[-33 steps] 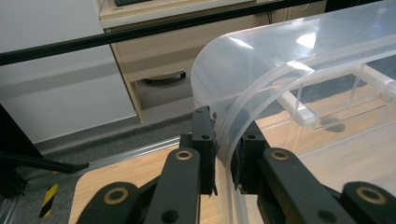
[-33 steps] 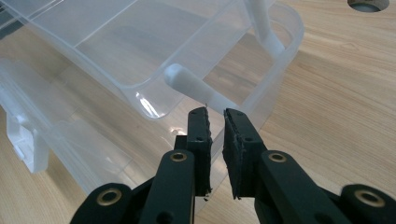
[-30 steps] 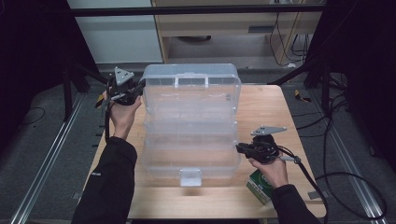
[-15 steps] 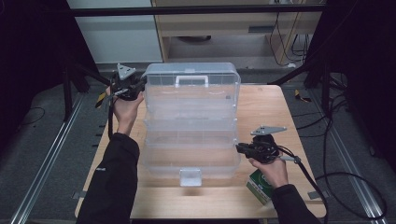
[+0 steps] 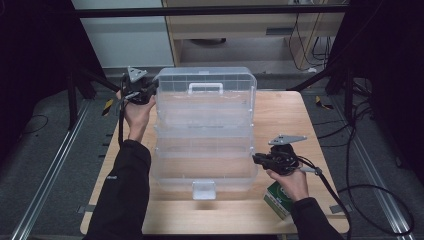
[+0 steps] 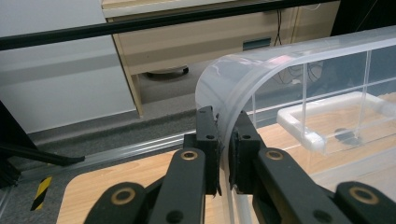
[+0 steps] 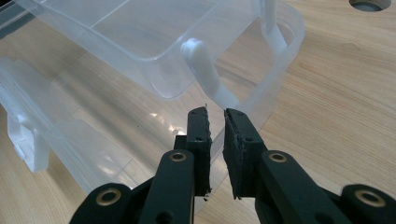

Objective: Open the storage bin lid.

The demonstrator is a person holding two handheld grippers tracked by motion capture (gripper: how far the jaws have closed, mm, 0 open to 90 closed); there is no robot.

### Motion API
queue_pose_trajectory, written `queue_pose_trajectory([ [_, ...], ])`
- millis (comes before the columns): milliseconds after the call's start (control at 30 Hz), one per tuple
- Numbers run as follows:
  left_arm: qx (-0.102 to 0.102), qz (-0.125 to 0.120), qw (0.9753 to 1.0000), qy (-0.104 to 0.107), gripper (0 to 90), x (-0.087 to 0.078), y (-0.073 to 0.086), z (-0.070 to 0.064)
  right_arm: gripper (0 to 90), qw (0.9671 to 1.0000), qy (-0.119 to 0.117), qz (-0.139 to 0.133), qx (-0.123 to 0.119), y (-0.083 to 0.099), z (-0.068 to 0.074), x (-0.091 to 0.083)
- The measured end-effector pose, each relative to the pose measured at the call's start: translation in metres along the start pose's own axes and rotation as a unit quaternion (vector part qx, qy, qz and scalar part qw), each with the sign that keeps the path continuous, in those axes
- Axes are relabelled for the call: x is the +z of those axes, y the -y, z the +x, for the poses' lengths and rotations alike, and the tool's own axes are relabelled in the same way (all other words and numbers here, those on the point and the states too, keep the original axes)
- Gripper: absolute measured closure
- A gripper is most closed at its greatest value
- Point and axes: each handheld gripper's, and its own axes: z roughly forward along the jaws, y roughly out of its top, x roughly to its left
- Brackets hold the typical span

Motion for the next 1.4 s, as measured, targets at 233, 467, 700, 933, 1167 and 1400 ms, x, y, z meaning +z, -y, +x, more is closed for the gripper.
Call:
queue_pose_trajectory([
  [233, 0.003, 0.008, 1.0000, -0.001, 84.5, 0.007, -0.002, 0.001, 80.6, 1.0000, 0.000, 0.000, 0.001, 0.000, 0.000, 0.000],
  [467, -0.006, 0.013, 0.9999, -0.002, 84.6, 0.015, -0.002, 0.001, 80.5, 1.0000, -0.001, 0.001, 0.001, 0.000, 0.000, 0.000],
  [700, -0.005, 0.018, 0.9998, 0.000, 84.5, 0.023, -0.001, 0.003, 80.4, 1.0000, -0.001, 0.002, 0.002, 0.000, 0.000, 0.000],
  [933, -0.013, 0.020, 0.9997, -0.002, 84.4, 0.030, 0.000, 0.003, 80.1, 1.0000, 0.000, 0.004, 0.001, -0.001, 0.000, 0.000],
  [1167, -0.008, 0.031, 0.9995, 0.000, 84.2, 0.039, 0.000, 0.004, 80.1, 1.0000, 0.001, 0.003, -0.002, -0.001, 0.000, 0.000],
  [1400, -0.001, 0.041, 0.9991, 0.008, 83.2, 0.042, -0.002, 0.006, 80.1, 1.0000, 0.001, 0.003, -0.002, -0.001, 0.000, 0.001],
])
